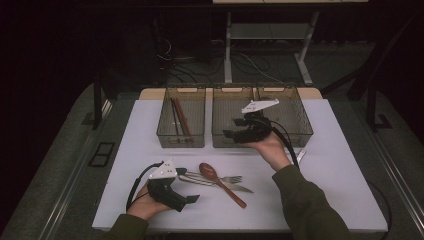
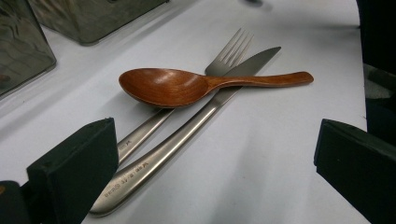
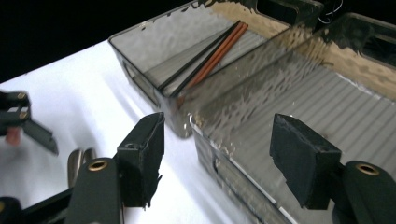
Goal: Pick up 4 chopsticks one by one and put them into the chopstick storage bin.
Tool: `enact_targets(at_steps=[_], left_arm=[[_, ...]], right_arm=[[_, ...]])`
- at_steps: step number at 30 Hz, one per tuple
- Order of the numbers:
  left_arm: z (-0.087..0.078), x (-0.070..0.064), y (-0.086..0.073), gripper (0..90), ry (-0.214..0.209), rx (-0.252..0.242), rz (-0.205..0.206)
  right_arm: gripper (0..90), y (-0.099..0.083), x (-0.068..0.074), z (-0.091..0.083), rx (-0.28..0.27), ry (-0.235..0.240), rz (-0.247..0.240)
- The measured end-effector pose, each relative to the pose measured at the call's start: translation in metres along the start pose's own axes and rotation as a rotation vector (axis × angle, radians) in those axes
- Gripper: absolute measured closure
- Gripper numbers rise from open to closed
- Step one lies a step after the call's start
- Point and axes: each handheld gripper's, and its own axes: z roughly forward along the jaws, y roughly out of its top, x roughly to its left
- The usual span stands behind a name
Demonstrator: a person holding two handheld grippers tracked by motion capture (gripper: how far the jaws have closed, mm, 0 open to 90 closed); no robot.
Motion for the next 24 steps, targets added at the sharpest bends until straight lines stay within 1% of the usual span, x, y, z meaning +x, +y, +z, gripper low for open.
enact_targets(at_steps=[2, 5, 10, 15, 18, 20, 24], left_arm=[[0.000, 0.000, 0.000, 0.0, 0.001, -0.002, -0.002], [-0.001, 0.000, 0.000, 0.0, 0.002, 0.000, 0.005], [0.001, 0.000, 0.000, 0.0, 0.002, 0.012, 0.005], [0.000, 0.000, -0.001, 0.0, 0.004, 0.010, 0.000], [0.001, 0.001, -0.001, 0.0, 0.007, 0.010, 0.000], [0.001, 0.001, -0.001, 0.0, 0.008, 0.012, 0.000], [0.001, 0.001, -0.001, 0.0, 0.009, 0.011, 0.000]], right_arm=[[35.5, -0.008, -0.002, -0.007, 0.008, -0.001, 0.006], [35.6, -0.021, -0.006, -0.017, 0.010, -0.004, 0.013], [35.5, -0.044, -0.015, -0.035, 0.009, -0.021, 0.041], [35.6, -0.064, -0.023, -0.053, 0.019, -0.039, 0.050], [36.6, -0.076, -0.027, -0.065, 0.014, -0.047, 0.059], [39.4, -0.082, -0.029, -0.074, 0.022, -0.057, 0.050], [44.7, -0.099, -0.033, -0.091, 0.044, -0.074, 0.048]])
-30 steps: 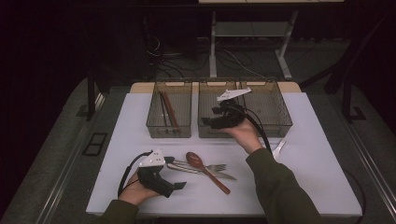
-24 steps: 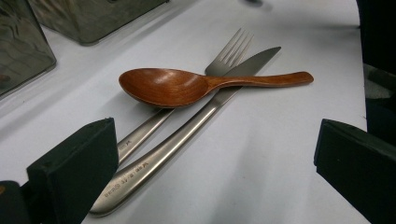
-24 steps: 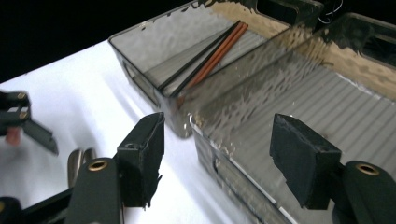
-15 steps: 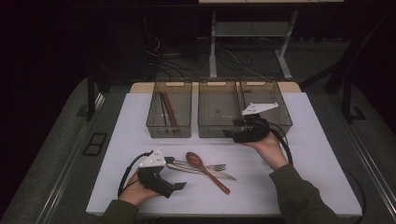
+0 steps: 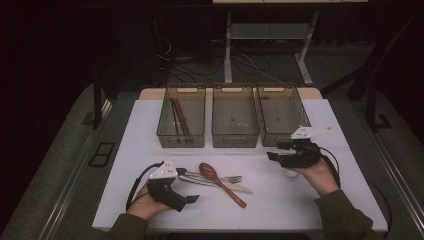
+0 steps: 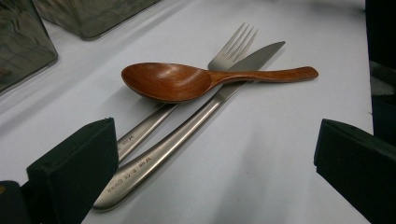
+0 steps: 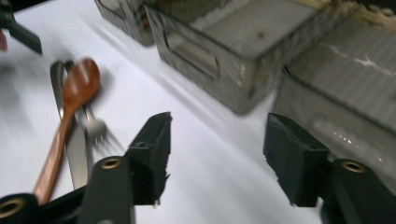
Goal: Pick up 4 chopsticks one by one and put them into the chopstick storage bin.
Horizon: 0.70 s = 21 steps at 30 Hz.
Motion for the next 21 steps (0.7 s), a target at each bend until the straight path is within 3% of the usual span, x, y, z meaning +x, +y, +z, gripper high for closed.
enact_targets(at_steps=[9, 11, 15, 21], left_arm=[[0.001, -0.002, 0.001, 0.0, 0.004, 0.008, 0.006], [0.000, -0.003, 0.001, 0.0, 0.005, 0.010, 0.009], [0.000, -0.003, 0.001, 0.0, 0.006, 0.009, 0.010], [0.001, -0.003, 0.002, 0.0, 0.005, 0.015, 0.018]], right_arm=[[60.0, -0.031, -0.018, -0.024, 0.034, -0.038, 0.033], [64.6, -0.033, -0.024, -0.026, 0.036, -0.048, 0.039], [72.8, -0.035, -0.037, -0.025, 0.032, -0.112, 0.065], [86.2, -0.037, -0.051, -0.025, 0.030, -0.156, 0.098]])
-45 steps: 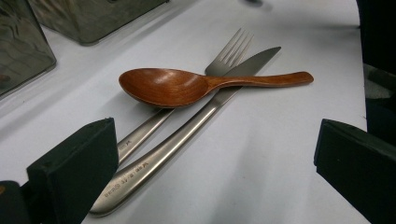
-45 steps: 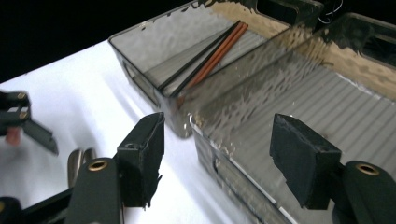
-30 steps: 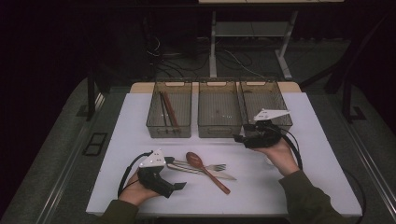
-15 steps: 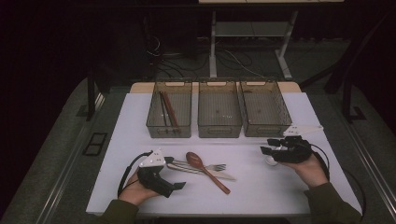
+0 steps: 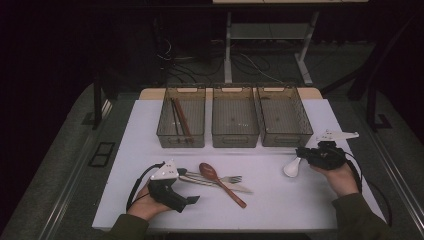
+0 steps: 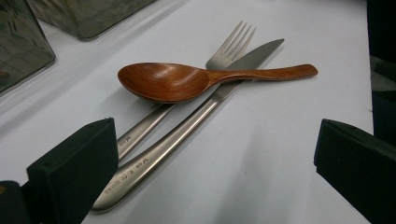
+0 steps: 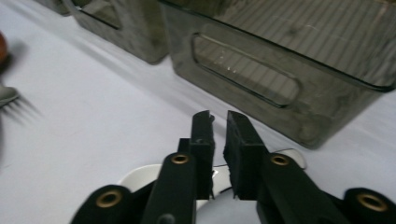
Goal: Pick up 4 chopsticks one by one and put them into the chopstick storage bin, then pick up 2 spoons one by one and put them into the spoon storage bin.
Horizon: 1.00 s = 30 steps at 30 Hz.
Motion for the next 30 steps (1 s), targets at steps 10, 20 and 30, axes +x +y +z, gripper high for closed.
enact_targets(at_steps=[10, 20, 30], left_arm=[[0.000, 0.000, 0.000, 0.0, 0.001, 0.000, -0.002], [0.000, 0.000, 0.000, 0.0, 0.003, 0.003, -0.002], [0.000, 0.001, -0.001, 0.0, 0.002, -0.003, -0.011]], right_arm=[[89.9, 0.002, -0.012, 0.014, 0.020, -0.020, 0.019], [89.9, -0.003, -0.022, 0.030, 0.074, -0.048, 0.039], [90.0, -0.005, -0.021, 0.036, 0.100, -0.047, 0.020]])
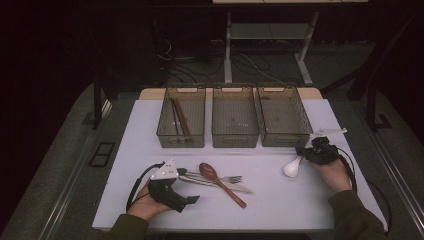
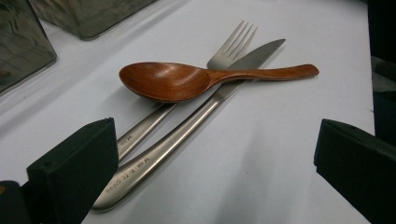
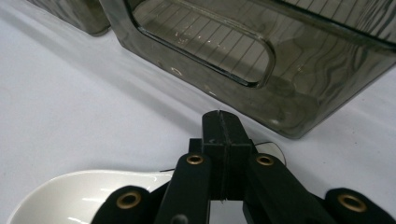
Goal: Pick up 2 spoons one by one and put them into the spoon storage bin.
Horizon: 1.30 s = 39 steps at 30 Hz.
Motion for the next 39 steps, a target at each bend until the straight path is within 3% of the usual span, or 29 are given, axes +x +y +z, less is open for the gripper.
enact_targets(at_steps=[8, 22, 39], left_arm=[[0.000, 0.000, 0.000, 0.0, 0.001, 0.000, 0.004], [0.000, -0.001, 0.000, 0.0, -0.002, 0.004, 0.009], [-0.002, -0.001, 0.000, 0.0, 0.000, -0.001, 0.004]], right_arm=[[90.0, -0.003, 0.000, 0.000, 0.032, -0.035, -0.014], [89.9, -0.009, -0.008, -0.006, 0.066, -0.053, 0.021], [89.9, -0.026, -0.022, -0.026, 0.097, -0.081, 0.048]])
